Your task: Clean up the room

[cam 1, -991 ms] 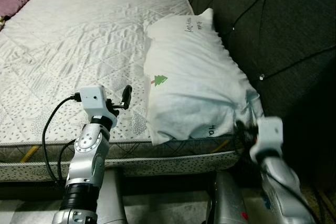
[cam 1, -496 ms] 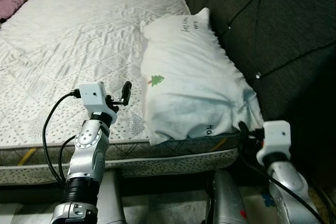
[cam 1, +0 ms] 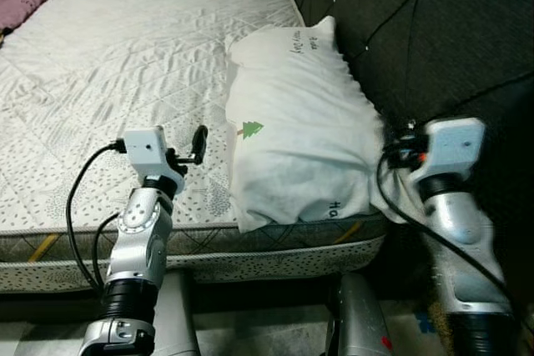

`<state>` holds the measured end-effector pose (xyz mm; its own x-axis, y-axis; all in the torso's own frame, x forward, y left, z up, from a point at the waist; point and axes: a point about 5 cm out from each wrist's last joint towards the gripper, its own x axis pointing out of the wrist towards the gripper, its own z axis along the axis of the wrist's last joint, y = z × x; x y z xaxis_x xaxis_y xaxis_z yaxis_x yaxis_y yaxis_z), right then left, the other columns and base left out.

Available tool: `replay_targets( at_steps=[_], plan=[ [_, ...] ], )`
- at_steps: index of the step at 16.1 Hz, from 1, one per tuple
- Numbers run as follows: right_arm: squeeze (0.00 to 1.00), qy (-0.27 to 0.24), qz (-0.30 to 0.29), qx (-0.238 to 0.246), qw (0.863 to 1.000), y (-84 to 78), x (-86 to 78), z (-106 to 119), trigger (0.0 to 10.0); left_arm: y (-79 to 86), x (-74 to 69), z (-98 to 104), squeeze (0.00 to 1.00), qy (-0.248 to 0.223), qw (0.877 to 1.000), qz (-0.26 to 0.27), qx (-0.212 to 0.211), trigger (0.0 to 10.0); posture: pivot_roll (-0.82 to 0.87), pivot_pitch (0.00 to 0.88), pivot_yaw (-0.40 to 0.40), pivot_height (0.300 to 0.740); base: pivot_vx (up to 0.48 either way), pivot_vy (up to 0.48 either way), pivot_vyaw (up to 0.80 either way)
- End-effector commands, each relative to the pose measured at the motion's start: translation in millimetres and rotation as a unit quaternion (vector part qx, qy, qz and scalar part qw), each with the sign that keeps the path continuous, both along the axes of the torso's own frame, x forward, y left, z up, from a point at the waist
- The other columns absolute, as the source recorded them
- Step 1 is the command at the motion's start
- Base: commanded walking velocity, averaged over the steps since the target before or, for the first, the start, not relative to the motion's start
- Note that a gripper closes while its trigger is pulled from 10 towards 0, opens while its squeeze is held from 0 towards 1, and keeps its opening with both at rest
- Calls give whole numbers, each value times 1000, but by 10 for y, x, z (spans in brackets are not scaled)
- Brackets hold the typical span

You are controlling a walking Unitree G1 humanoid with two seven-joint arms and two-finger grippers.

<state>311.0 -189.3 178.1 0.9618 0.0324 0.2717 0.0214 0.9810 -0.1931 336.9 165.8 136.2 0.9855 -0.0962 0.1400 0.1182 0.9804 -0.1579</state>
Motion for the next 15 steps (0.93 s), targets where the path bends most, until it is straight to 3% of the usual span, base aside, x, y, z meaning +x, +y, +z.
replay_targets(
  at_steps=[1, 3, 4, 6, 7, 8, 9, 10, 11, 13, 15],
  plan=[
    [1000, 4, 29, 8, 1000, 174, 139, 29, 10000, -29, 14, 14, 0, -2, 1000, -6, 4, 10000, -52, 0, -3, 503, 0, 0, 0],
    [1000, 29, 49, 16, 998, 343, 267, -31, 10000, -40, 18, 20, 0, -3, 1000, -8, 4, 10000, -46, 0, -2, 503, 0, 0, 0],
    [1000, 97, 78, 23, 992, 609, 441, -205, 10000, -45, 24, 31, 0, -4, 1000, -8, 4, 10000, -41, 0, -4, 503, 0, 0, 0],
    [1000, 183, 79, 55, 978, 705, 498, -452, 10000, -33, 28, 57, 0, -8, 1000, -3, 4, 10000, -9, 0, -22, 503, 0, 0, 0],
    [1000, 262, 74, 74, 959, 714, 466, -700, 10000, 5, 25, 65, 0, -9, 1000, 5, 4, 10000, 0, 0, -35, 503, 0, 0, 0],
    [1000, 283, 73, 81, 953, 712, 451, -765, 10000, 17, 27, 67, 0, -9, 1000, 7, 4, 10000, 2, 0, -38, 503, 0, 0, 0],
    [463, 304, 63, 80, 947, 638, 427, -858, 10000, 65, 25, 61, 0, -9, 1000, 17, 4, 10000, 0, 0, -43, 503, 0, 0, 0],
    [0, 301, 49, 83, 949, 555, 431, -861, 10000, 89, 26, 55, 0, -9, 1000, 21, 4, 10000, -3, 0, -43, 503, 0, 0, 0],
    [0, 268, 44, 125, 954, 493, 489, -745, 10000, 89, 36, 56, 0, -9, 1000, 22, 4, 10000, -13, 0, -37, 503, 0, 0, 0],
    [0, 115, 71, 159, 978, 473, 545, -231, 10000, 59, 69, 89, 0, -14, 1000, 18, 3, 10000, -20, 0, -25, 503, 0, 0, 0],
    [0, 54, 89, 175, 979, 505, 540, -5, 10000, 46, 94, 117, 0, -17, 1000, 15, 4, 10000, -20, 0, -17, 503, 0, 0, 0]
  ],
)
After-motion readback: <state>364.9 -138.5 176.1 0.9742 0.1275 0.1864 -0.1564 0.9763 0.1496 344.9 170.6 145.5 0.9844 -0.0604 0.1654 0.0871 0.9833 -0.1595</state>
